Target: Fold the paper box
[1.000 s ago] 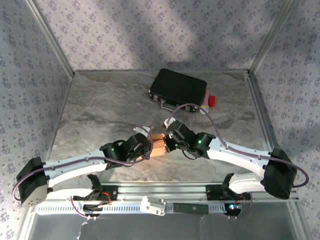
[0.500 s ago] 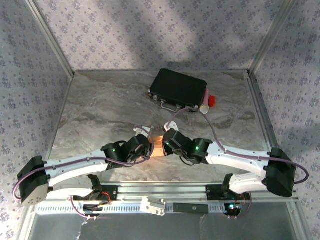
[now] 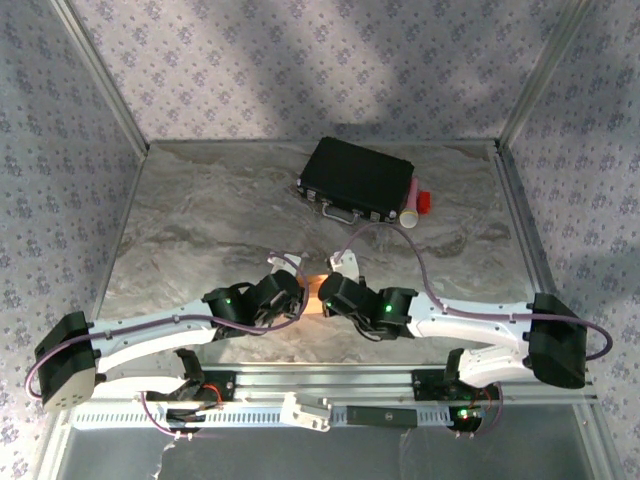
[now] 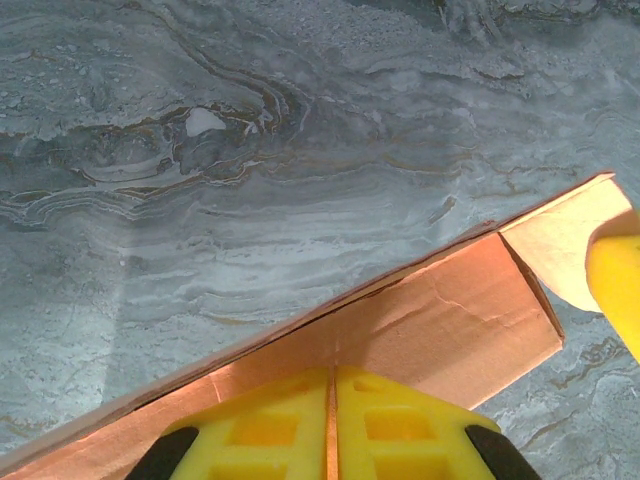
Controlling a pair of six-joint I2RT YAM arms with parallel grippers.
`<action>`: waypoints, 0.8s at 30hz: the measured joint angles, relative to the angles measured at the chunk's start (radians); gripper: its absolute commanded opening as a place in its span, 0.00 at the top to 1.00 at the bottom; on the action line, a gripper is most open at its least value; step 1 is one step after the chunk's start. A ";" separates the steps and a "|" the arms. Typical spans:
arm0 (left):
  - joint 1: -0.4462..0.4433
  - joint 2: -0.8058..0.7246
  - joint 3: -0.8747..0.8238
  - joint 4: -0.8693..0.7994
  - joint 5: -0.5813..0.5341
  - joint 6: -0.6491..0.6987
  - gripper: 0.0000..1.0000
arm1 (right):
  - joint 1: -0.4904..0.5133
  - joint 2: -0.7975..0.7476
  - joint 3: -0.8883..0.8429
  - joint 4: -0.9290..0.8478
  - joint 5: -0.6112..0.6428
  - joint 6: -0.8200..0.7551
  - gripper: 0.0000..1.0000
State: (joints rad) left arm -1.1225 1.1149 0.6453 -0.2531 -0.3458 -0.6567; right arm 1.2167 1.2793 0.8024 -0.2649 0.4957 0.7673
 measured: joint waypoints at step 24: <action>-0.045 -0.135 0.059 -0.114 0.002 -0.032 0.58 | 0.080 0.075 -0.001 -0.013 0.152 0.134 1.00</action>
State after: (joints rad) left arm -1.1671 0.9794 0.7044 -0.3676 -0.3443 -0.6888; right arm 1.2972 1.3544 0.8013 -0.2775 0.6479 0.9012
